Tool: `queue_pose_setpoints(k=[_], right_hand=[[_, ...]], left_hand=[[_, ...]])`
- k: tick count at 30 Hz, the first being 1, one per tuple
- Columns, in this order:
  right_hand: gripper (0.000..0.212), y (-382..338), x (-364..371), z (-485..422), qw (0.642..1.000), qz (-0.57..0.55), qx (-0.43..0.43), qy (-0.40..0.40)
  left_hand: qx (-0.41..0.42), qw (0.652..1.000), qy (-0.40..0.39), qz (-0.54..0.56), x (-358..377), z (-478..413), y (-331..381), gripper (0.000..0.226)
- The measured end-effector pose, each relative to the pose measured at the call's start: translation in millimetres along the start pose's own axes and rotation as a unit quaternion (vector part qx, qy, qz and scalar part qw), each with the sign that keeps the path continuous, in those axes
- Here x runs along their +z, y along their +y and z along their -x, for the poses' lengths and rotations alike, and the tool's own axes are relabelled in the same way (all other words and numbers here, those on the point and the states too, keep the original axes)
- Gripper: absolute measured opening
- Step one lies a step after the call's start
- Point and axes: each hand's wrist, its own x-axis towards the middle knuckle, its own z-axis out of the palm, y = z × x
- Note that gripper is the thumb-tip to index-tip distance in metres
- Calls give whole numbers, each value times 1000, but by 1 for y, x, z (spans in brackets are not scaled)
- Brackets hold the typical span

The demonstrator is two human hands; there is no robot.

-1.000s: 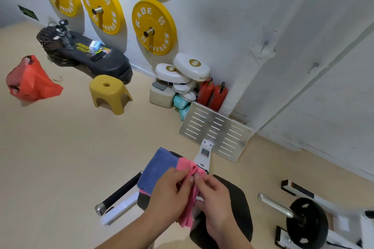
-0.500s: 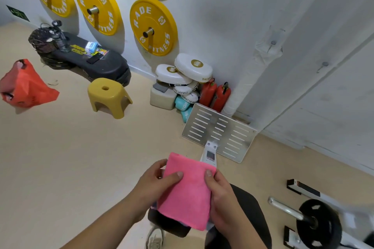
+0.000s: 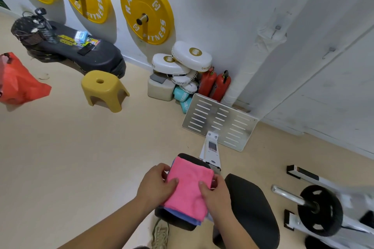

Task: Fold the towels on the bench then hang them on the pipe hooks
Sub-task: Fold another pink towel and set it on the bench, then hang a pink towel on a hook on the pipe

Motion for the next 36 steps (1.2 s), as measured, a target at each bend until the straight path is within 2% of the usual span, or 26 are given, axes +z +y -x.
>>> queue_pose_setpoints(k=[3, 5, 8, 10, 14, 16, 18, 20, 22, 24, 29, 33, 36], right_hand=[[63, 5, -1, 5, 992, 117, -40, 36], [65, 1, -3, 9, 969, 214, -112, 40], [63, -7, 0, -4, 931, 285, -229, -8], [65, -11, 3, -13, 918, 318, -232, -54], [68, -11, 2, -9, 927, 298, -212, -85], [72, -12, -4, 6, 933, 281, -212, -70], [80, -22, -15, 25, 947, 259, -181, -64], [90, -32, -28, 46, 956, 234, -163, -62], [99, -45, -40, 70, 958, 224, -169, -64], [104, -63, -47, 96, 956, 221, -177, -72], [91, -119, -7, 167, 954, 204, -180, -123], [64, -175, 73, 205, 962, 64, -199, -178], [43, -228, 133, 219, 946, 72, -233, -212]], left_hand=[[-1, 1000, 20, 12, -4, 9, -4, 47], [7, 999, 23, 38, -6, 17, -8, 36], [18, 998, 2, 58, -4, 25, -13, 22], [7, 998, -13, 66, -2, 29, -14, 25], [-19, 994, -44, 99, -3, 36, -5, 18], [-17, 983, -86, 162, -3, 43, 5, 12], [-7, 968, -142, 206, -9, 53, 17, 17], [9, 949, -205, 241, -22, 63, 26, 15], [26, 914, -282, 290, -41, 73, 31, 11], [49, 884, -340, 318, -67, 80, 30, 17], [146, 865, -351, 327, -169, 92, -19, 15], [177, 882, -311, 306, -279, 96, -82, 20], [192, 895, -271, 298, -356, 99, -116, 21]])
